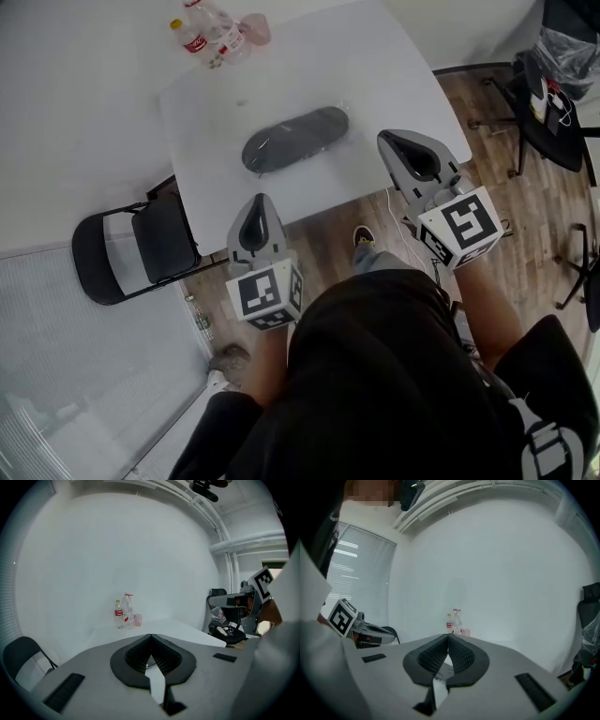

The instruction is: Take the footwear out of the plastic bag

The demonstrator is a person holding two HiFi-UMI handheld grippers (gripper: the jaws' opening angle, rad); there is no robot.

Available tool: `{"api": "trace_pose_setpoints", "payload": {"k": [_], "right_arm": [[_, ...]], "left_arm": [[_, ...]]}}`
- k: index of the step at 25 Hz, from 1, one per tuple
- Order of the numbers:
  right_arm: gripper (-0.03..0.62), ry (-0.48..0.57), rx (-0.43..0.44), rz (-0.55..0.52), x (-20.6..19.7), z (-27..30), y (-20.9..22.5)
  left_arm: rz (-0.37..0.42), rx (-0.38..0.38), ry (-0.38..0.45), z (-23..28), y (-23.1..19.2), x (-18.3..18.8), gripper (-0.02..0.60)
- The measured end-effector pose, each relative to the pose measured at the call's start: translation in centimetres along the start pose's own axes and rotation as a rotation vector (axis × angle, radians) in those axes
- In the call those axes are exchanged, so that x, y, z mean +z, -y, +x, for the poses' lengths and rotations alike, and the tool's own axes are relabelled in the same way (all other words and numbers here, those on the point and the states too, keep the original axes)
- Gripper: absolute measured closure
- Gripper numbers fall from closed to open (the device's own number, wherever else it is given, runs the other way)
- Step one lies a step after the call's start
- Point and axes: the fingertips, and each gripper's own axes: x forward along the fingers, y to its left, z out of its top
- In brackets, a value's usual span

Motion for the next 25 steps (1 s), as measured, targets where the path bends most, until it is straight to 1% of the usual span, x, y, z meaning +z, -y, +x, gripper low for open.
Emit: {"api": "trace_pose_setpoints", "payload": {"k": [3,7,10,15,20,25], "right_arm": [[0.576,0.012,-0.004,-0.011,0.7,0.3,2.5],[0.576,0.029,-0.012,0.011,1.1,0.6,5.3],[0.576,0.036,-0.027,0.017,1.3,1.2,6.7],[0.576,0.033,-0.030,0.025,1.2,2.6,7.2],[0.575,0.023,-0.034,0.008,1.3,4.5,6.6],[0.576,0.011,-0.047,0.029,1.6,6.6,5.9]], "left_arm": [[0.014,0.004,-0.011,1.6,0.7,0.3,0.560],[0.045,0.010,-0.017,3.1,1.5,0.8,0.560],[0.050,0.014,-0.023,4.1,1.5,1.0,0.560],[0.051,0.018,-0.023,5.3,0.6,1.3,0.560],[0.046,-0.001,-0.023,7.0,-0.8,1.6,0.560],[0.068,-0.023,-0.036,9.1,-2.9,2.2,0.560]]}}
